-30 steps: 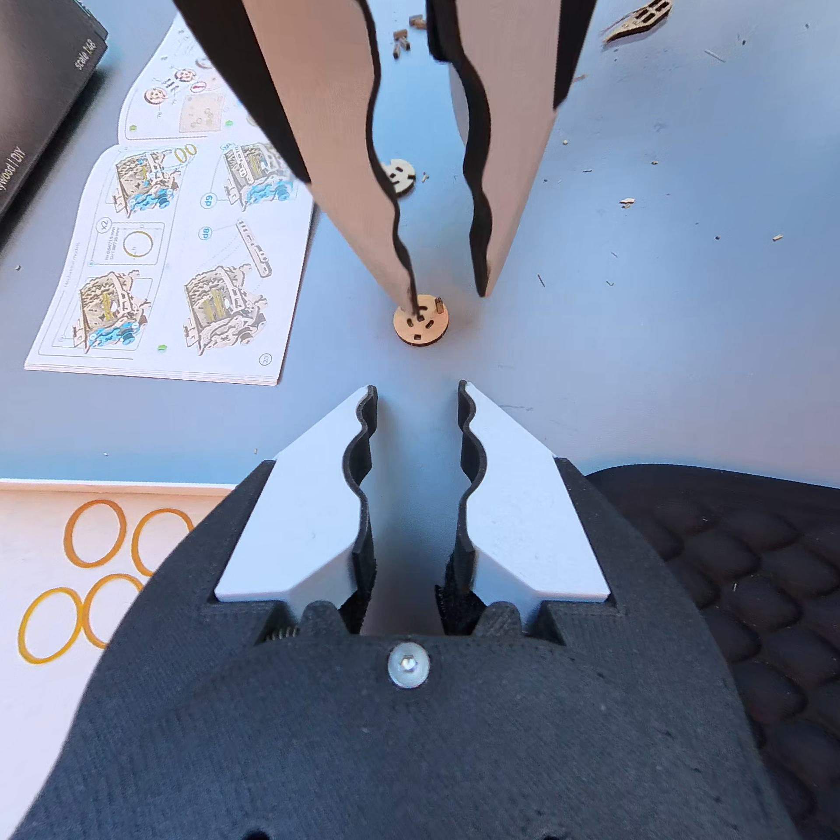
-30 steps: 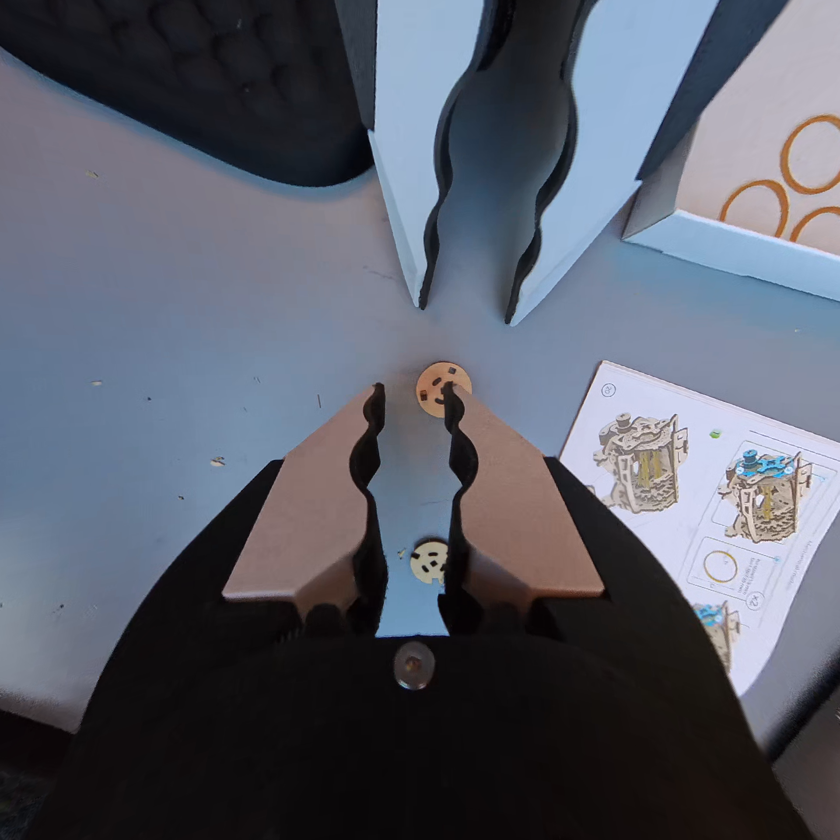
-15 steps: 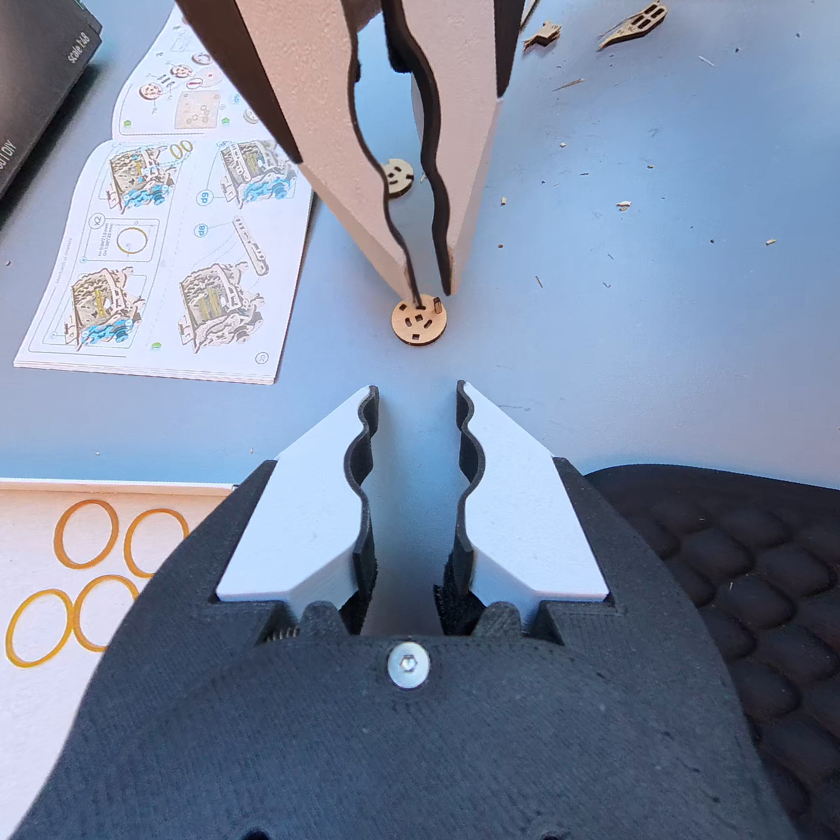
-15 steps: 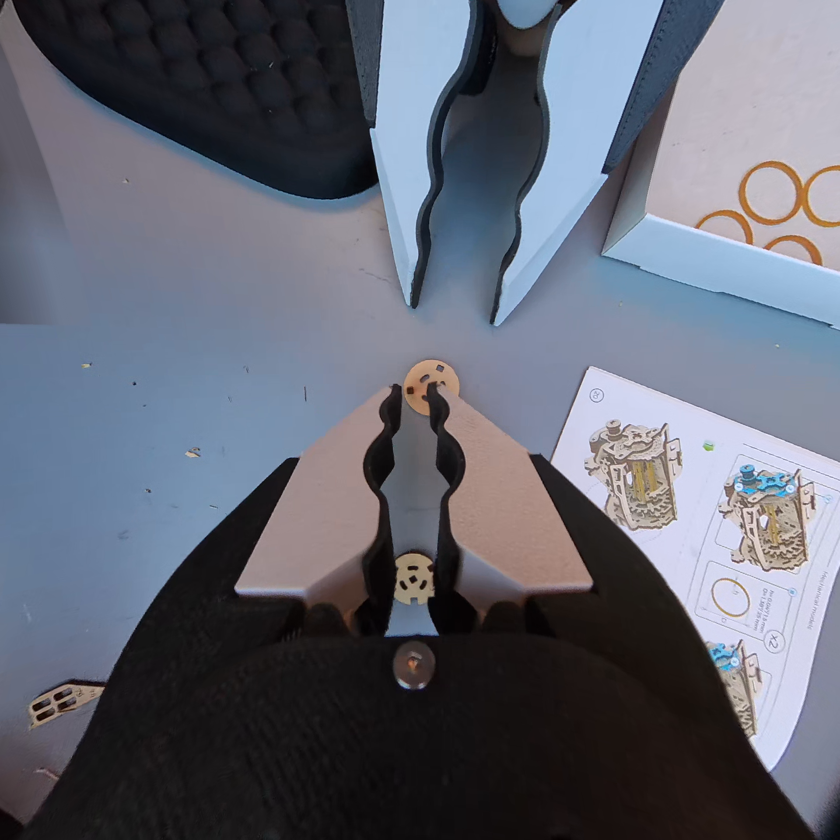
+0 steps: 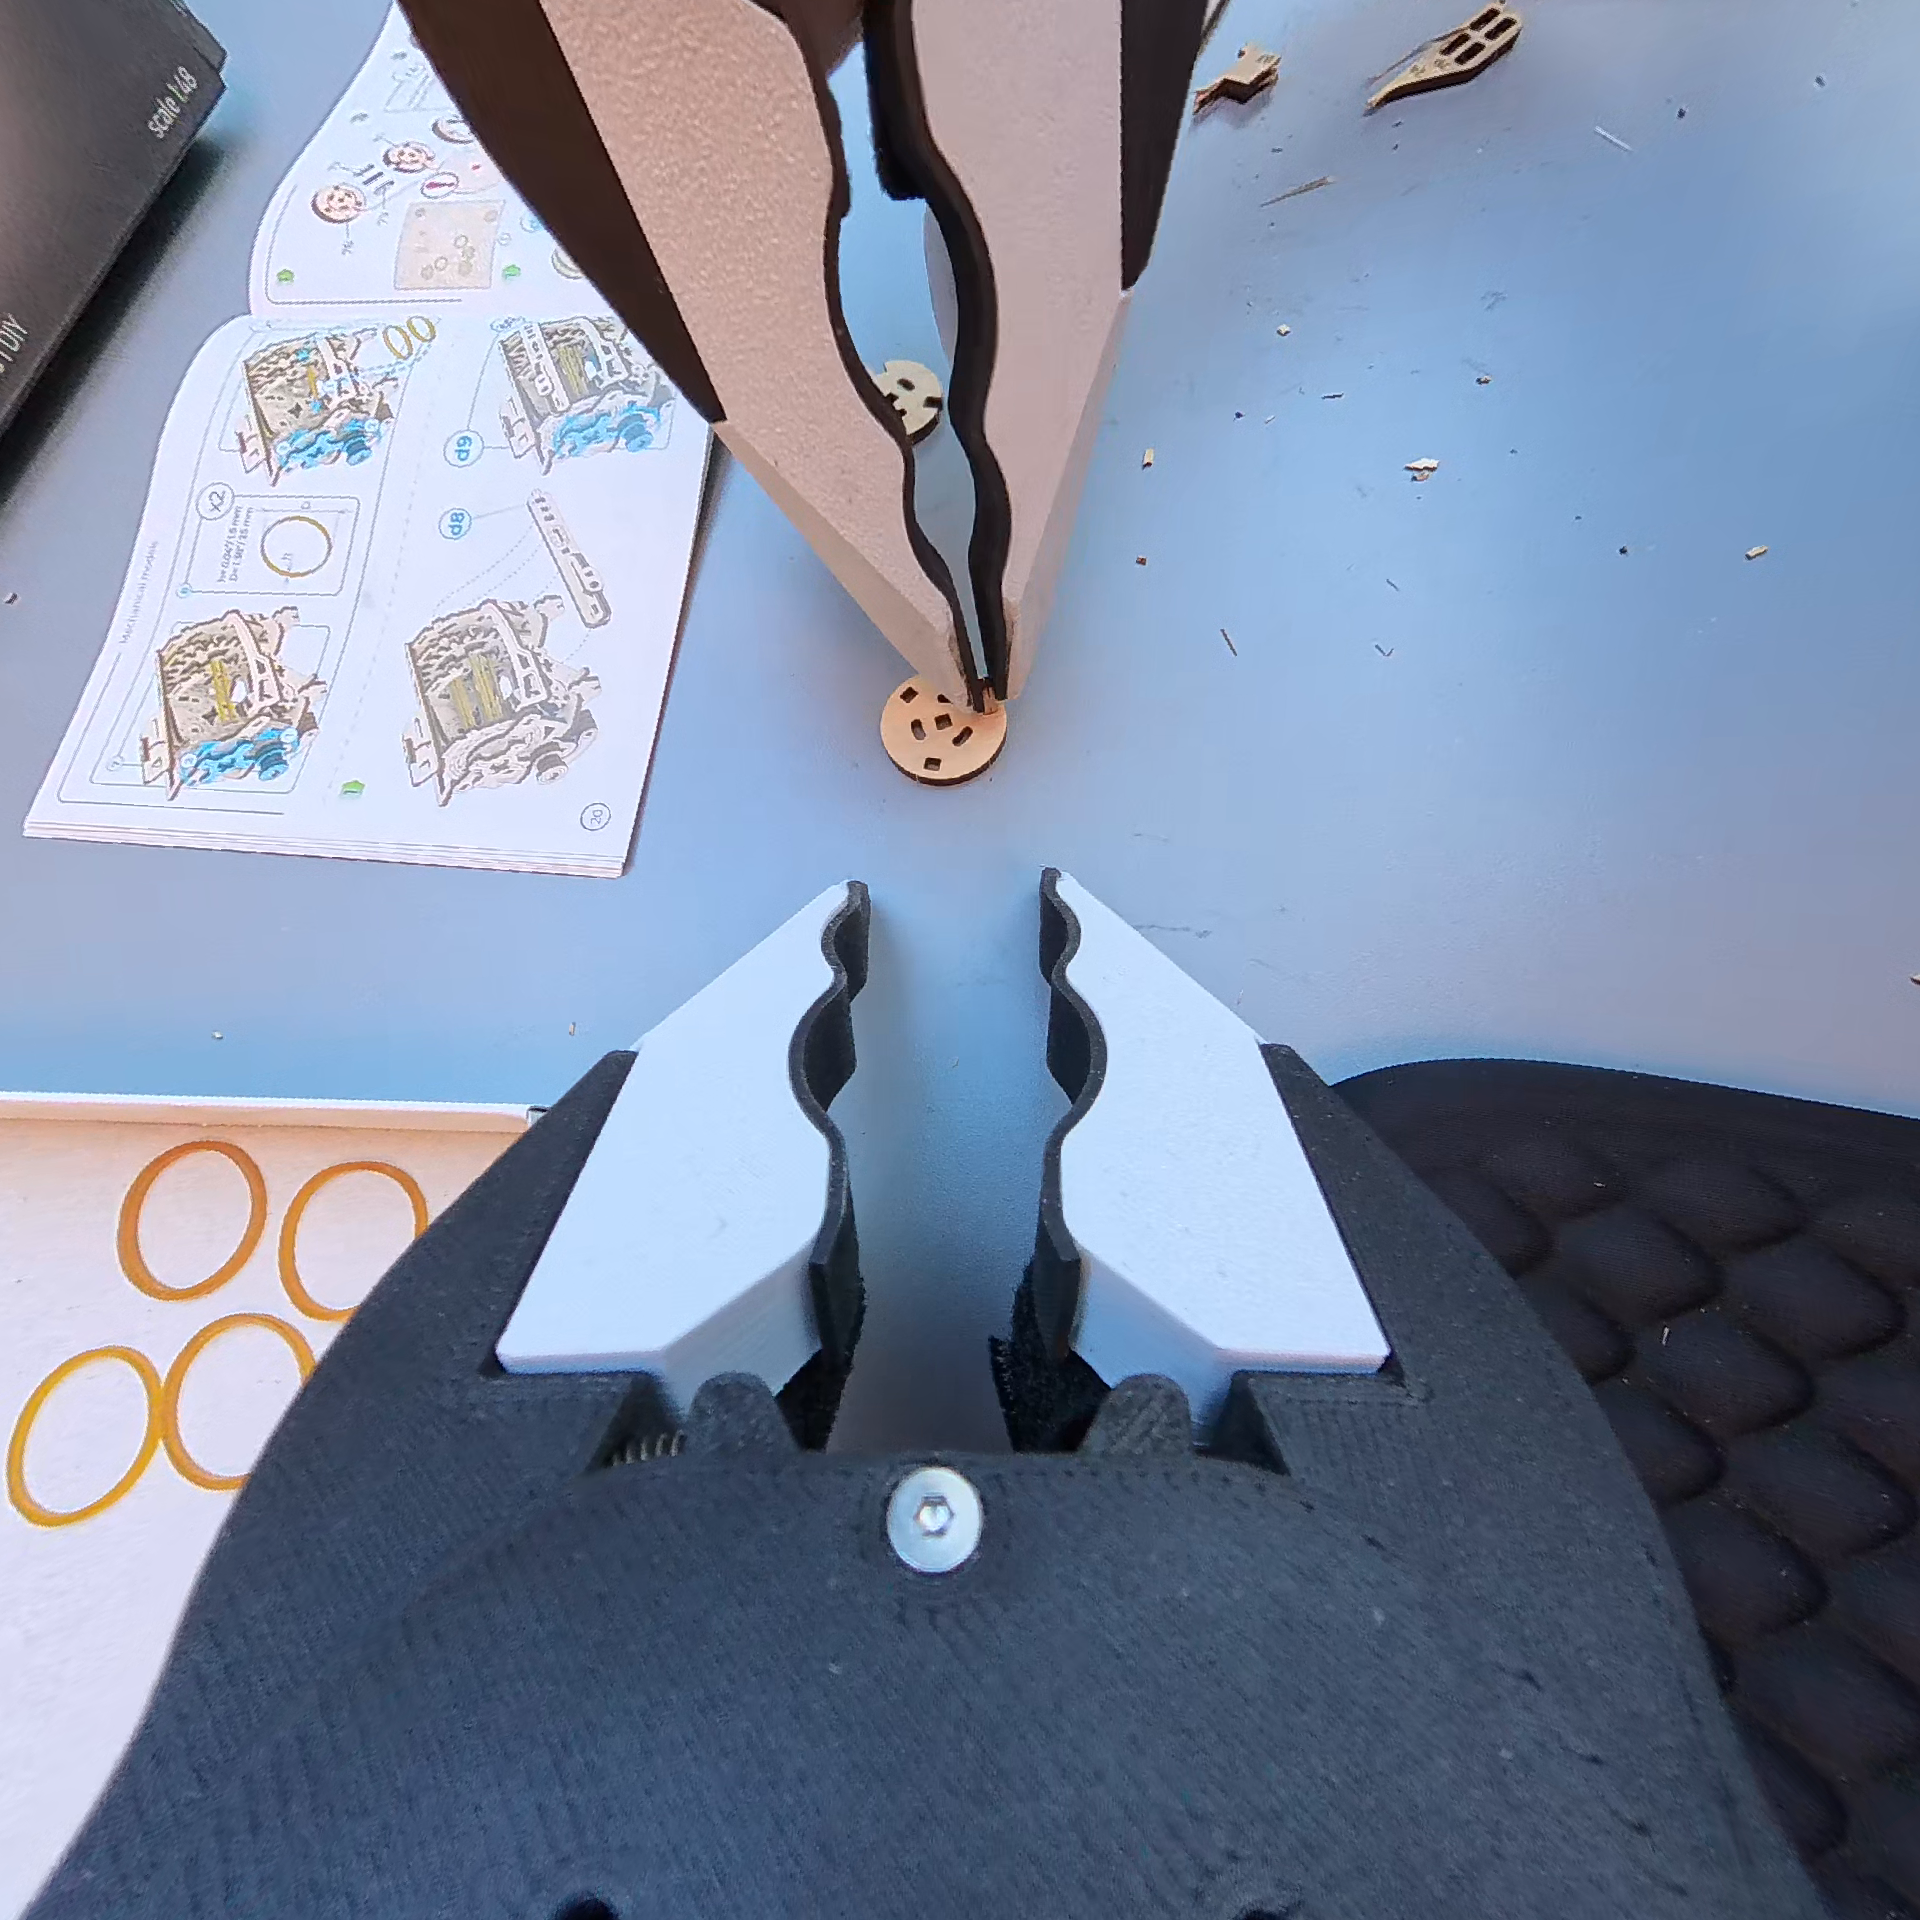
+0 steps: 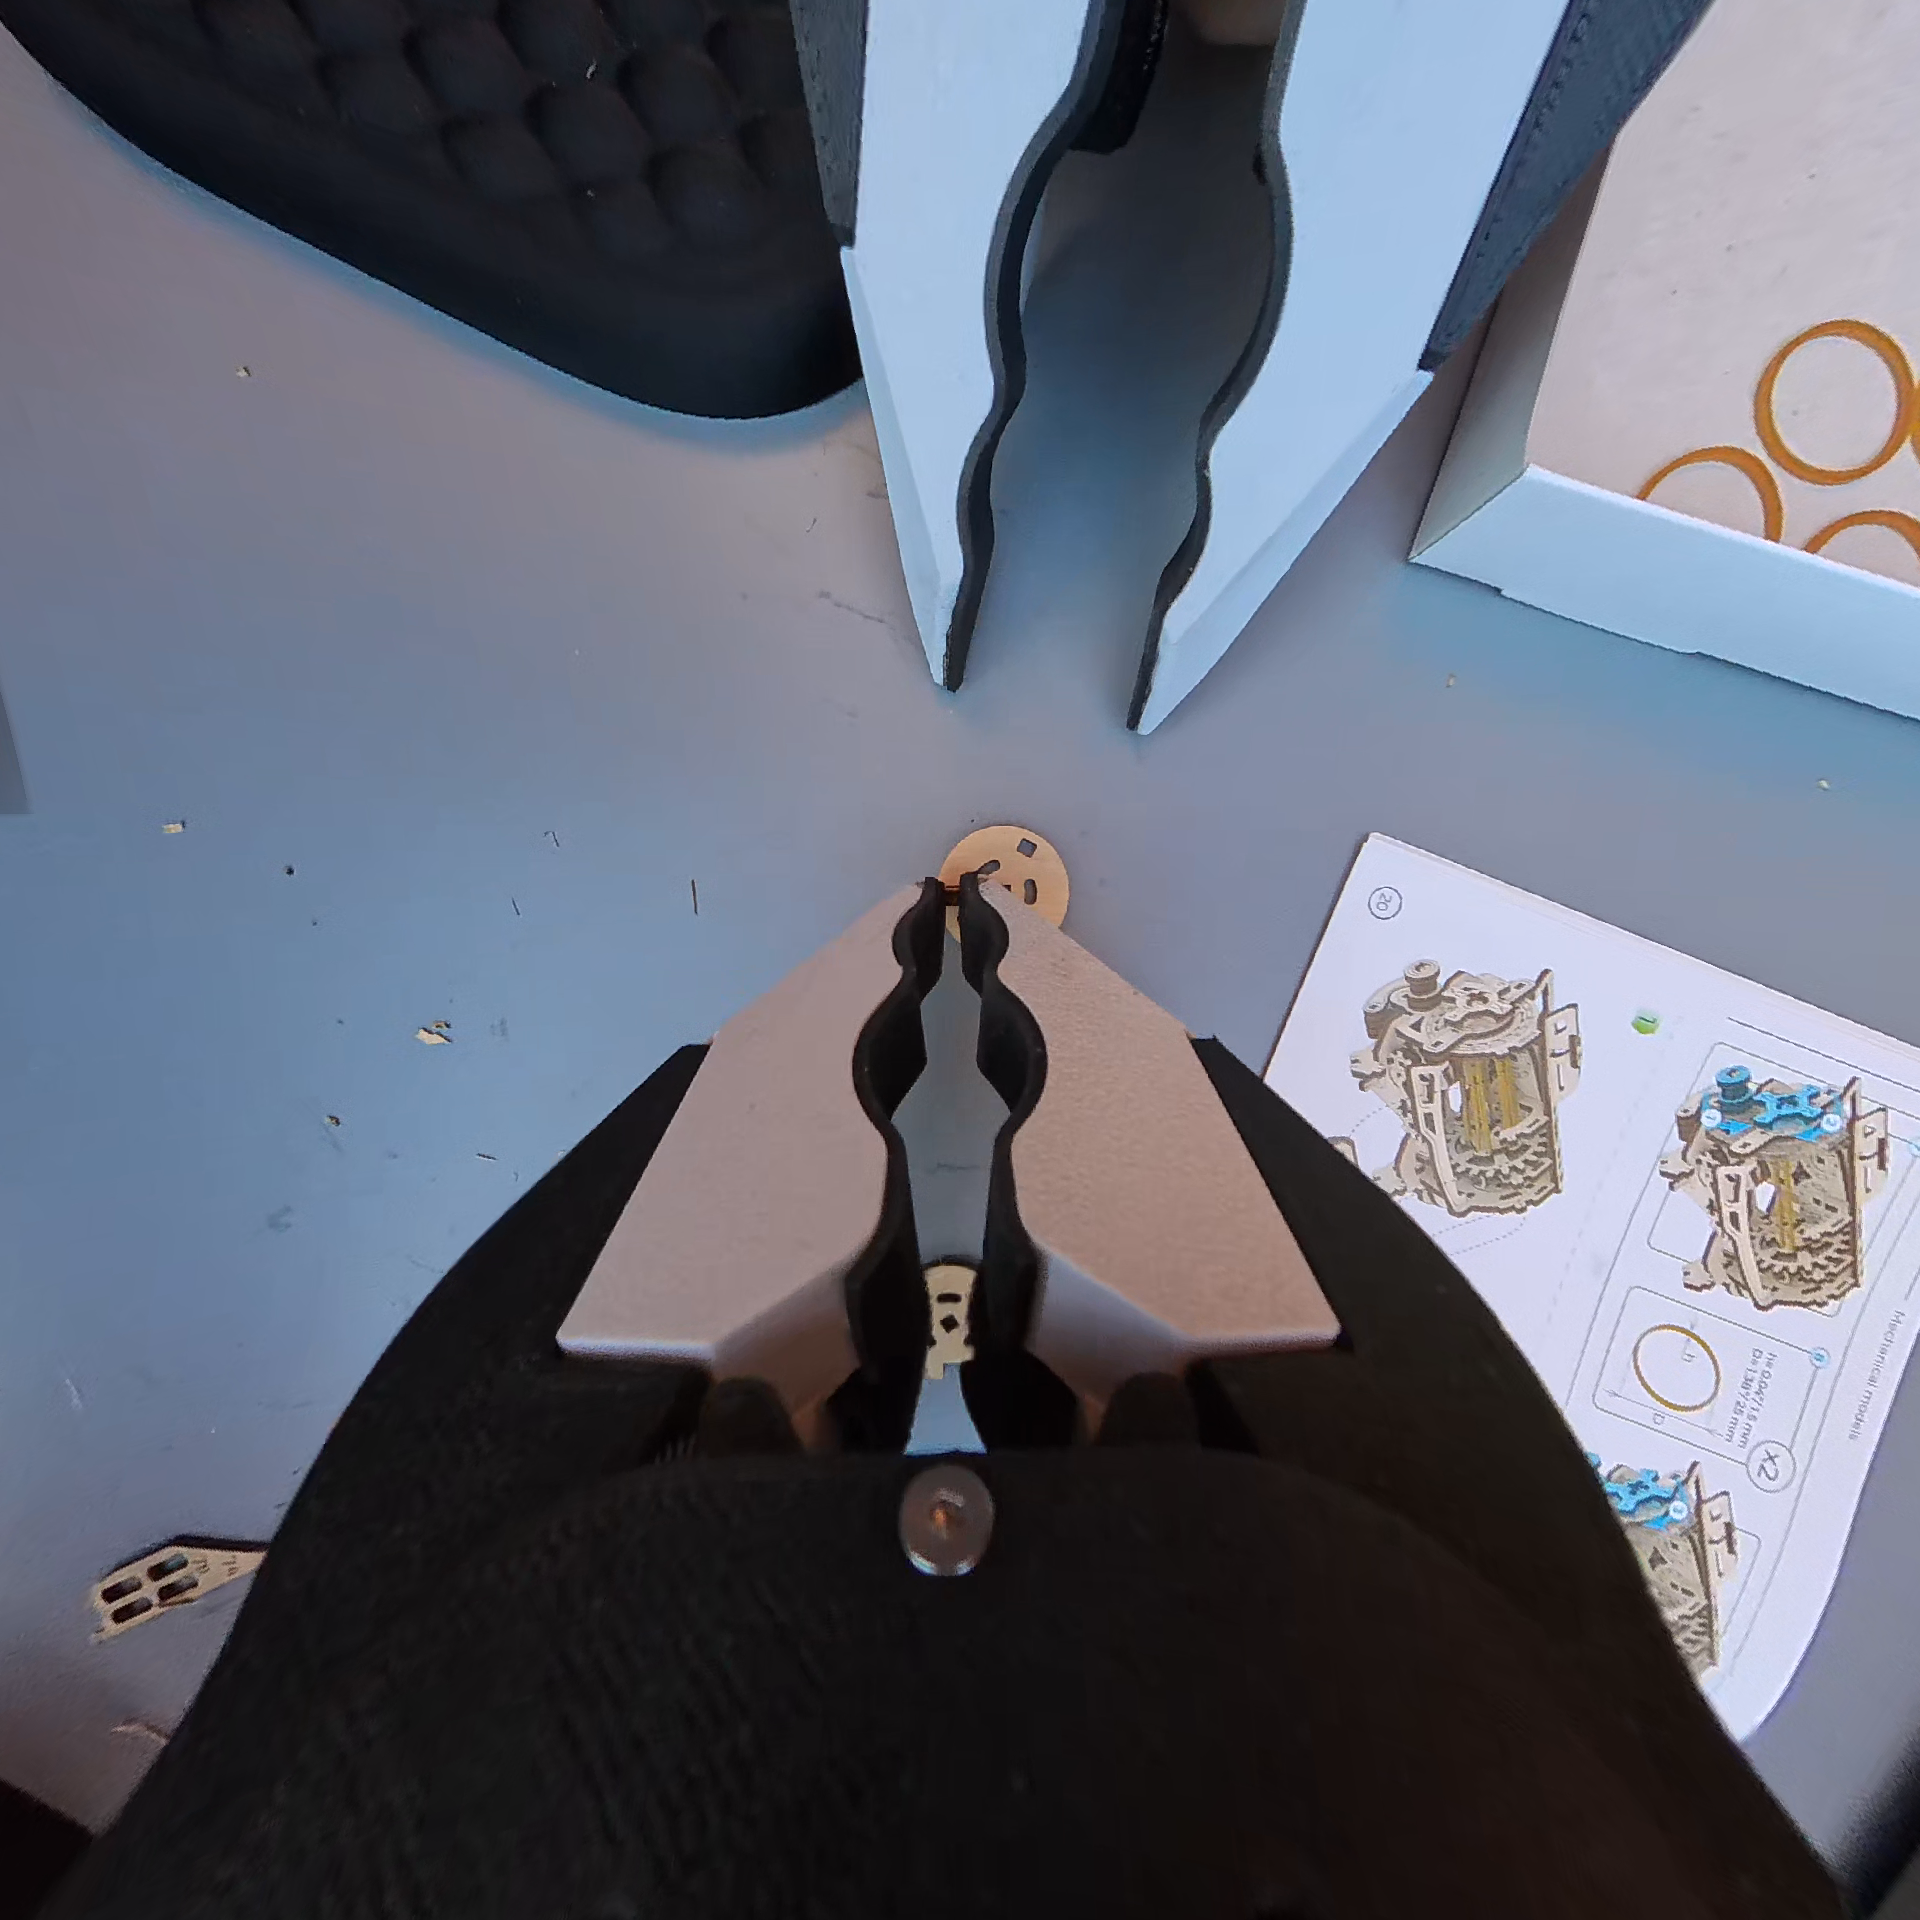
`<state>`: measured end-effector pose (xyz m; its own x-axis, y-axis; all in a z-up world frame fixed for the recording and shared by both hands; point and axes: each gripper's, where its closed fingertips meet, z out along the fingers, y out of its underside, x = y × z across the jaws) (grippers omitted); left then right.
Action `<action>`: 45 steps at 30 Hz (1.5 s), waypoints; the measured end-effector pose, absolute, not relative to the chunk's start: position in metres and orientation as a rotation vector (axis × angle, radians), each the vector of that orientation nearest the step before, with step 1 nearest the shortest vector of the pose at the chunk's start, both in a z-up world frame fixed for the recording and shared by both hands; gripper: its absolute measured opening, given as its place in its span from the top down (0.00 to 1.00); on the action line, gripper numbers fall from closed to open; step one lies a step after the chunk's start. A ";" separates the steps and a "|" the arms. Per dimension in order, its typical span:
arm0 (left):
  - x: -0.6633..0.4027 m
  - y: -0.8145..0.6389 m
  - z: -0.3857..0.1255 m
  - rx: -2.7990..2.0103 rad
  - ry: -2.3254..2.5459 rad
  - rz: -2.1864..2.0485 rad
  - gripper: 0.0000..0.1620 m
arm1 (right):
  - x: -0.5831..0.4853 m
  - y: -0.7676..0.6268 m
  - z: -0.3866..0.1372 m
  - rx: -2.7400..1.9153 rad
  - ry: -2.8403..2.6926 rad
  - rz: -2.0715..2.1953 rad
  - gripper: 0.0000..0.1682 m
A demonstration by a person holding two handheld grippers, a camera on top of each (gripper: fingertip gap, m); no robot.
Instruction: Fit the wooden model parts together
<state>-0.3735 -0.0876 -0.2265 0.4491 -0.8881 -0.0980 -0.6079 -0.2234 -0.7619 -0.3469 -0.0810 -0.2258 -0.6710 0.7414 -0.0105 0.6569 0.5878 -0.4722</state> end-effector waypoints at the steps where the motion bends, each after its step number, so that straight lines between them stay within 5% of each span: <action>1: -0.374 -0.087 -0.226 -1.939 1.254 -0.466 0.80 | -0.346 -0.081 -0.226 -1.171 -2.639 0.644 0.99; 11: -0.374 -0.087 -0.226 -1.939 1.254 -0.465 0.80 | -0.345 -0.080 -0.227 -1.132 -2.807 0.374 0.99; 32: -0.374 -0.087 -0.227 -1.945 1.246 -0.474 0.80 | -0.344 -0.082 -0.216 -1.066 -2.706 0.542 0.93; 45: -0.374 -0.088 -0.227 -1.949 1.243 -0.480 0.81 | -0.340 -0.081 -0.223 -0.808 -2.896 0.073 0.95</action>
<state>-0.3739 -0.0876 -0.2269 0.4553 -0.8864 -0.0836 -0.6005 -0.2363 -0.7639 -0.3405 -0.0807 -0.2234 -0.8473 0.5185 0.1155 0.5119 0.8550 -0.0827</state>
